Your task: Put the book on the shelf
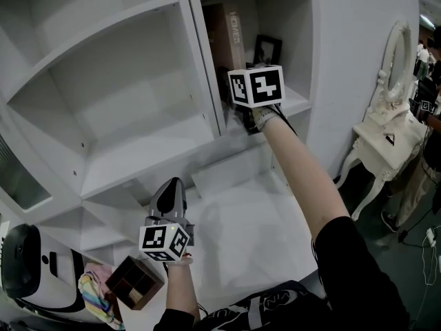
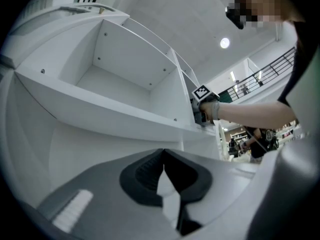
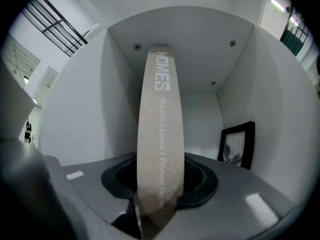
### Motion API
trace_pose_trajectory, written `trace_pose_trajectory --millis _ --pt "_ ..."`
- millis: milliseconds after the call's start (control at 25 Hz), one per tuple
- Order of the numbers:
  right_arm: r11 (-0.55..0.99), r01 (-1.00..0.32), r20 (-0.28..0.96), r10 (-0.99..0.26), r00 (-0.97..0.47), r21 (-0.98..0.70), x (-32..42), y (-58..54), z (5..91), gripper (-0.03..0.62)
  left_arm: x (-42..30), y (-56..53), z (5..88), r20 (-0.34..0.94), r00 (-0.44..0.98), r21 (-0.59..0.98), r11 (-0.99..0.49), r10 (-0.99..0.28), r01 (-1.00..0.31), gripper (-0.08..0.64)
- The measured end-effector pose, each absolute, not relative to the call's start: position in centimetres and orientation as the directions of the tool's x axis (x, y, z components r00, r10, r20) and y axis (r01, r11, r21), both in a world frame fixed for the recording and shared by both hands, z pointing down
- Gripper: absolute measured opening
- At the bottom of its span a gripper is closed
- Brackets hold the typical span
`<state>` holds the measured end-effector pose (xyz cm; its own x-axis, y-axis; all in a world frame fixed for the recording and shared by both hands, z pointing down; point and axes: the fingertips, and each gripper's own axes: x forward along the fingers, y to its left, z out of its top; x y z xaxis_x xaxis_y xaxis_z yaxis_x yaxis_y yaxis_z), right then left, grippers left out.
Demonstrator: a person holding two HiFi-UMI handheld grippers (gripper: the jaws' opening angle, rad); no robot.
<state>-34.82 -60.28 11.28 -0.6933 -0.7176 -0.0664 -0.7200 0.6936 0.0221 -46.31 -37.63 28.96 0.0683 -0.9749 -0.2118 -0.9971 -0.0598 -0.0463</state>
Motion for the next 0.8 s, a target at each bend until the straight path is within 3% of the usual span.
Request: trace_pose_trajectory --millis 440,800 --pt "0.718 -0.69 -0.077 -0.686 -0.724 0.095 -34.9 -59.3 11.0 0.215 -46.4 -37.1 28.3 -0.226 0.062 -0.042 -0.054 -0.972 -0.998 0.0" --pt "0.758 -0.651 -0.094 -0.645 -0.758 0.039 -33.0 -57.3 11.7 0.232 -44.5 -36.4 27.8 -0.225 0.073 -0.057 -0.062 -0.971 -0.996 0.0"
